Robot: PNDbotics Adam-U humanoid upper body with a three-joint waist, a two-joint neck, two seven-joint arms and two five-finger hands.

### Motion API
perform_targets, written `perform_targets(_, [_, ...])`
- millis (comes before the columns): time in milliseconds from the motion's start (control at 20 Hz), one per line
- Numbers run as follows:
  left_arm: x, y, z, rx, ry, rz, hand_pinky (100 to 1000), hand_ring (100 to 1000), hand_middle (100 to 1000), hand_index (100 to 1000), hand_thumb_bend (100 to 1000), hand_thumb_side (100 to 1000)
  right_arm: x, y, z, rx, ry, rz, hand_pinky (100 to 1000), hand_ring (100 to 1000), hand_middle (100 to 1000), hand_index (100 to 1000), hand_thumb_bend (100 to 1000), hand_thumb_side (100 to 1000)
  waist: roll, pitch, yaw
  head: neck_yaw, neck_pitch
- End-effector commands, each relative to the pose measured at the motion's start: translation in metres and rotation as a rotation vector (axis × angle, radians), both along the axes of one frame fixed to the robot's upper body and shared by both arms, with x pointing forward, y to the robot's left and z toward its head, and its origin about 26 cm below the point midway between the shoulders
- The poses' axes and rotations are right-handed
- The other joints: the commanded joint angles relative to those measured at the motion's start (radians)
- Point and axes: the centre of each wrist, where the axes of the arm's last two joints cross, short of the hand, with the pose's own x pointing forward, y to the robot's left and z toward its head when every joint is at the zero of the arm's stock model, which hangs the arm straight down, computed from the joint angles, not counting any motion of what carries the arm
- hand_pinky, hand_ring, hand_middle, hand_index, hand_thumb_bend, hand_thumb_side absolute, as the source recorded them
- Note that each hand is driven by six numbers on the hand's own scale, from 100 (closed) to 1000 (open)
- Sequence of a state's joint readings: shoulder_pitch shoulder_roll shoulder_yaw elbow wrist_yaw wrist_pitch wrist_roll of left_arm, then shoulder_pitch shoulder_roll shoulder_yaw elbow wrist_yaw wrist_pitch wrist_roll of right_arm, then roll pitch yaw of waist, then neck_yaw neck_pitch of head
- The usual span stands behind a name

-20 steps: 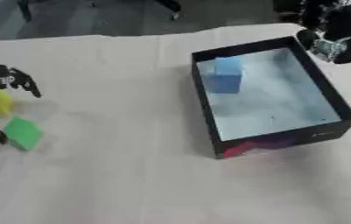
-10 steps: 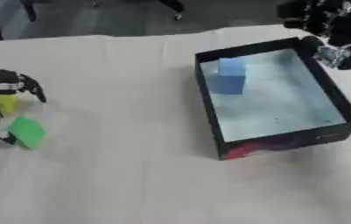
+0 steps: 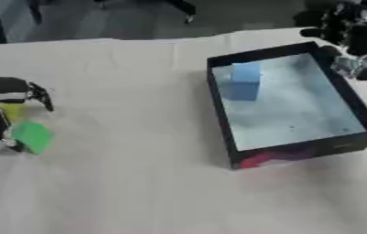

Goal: Pick up the objects with one hand, pass them to the other hand, and then place them into the box on the other side of the table.

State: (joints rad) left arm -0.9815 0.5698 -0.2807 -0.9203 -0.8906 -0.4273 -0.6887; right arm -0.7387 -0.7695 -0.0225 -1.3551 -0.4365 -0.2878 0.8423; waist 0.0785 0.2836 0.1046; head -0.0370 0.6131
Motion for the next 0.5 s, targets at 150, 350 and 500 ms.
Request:
perform_targets(150, [-0.0005, 0.0096, 0.0178, 0.069, 0.031, -0.019, 831, 860, 775, 781, 716, 100, -0.0036, -0.0046, 0.0113, -0.019, -0.033, -0.009, 1000, 1000, 913, 1000, 100, 109, -0.008, -0.114, 0.000, 0.006, -0.008])
perform_targets(350, [-0.0019, 0.0144, 0.0219, 0.093, 0.047, -0.001, 832, 863, 782, 810, 713, 100, -0.0040, -0.0069, 0.0094, -0.026, -0.031, -0.017, 1000, 1000, 911, 1000, 100, 113, -0.007, -0.115, 0.001, 0.005, -0.006])
perform_targets(500, [-0.0029, 0.0171, 0.0239, 0.104, 0.051, 0.009, 831, 862, 779, 808, 689, 100, -0.0039, -0.0080, 0.0079, -0.029, -0.029, -0.022, 1000, 1000, 910, 1000, 100, 116, -0.006, -0.115, 0.002, 0.005, -0.005])
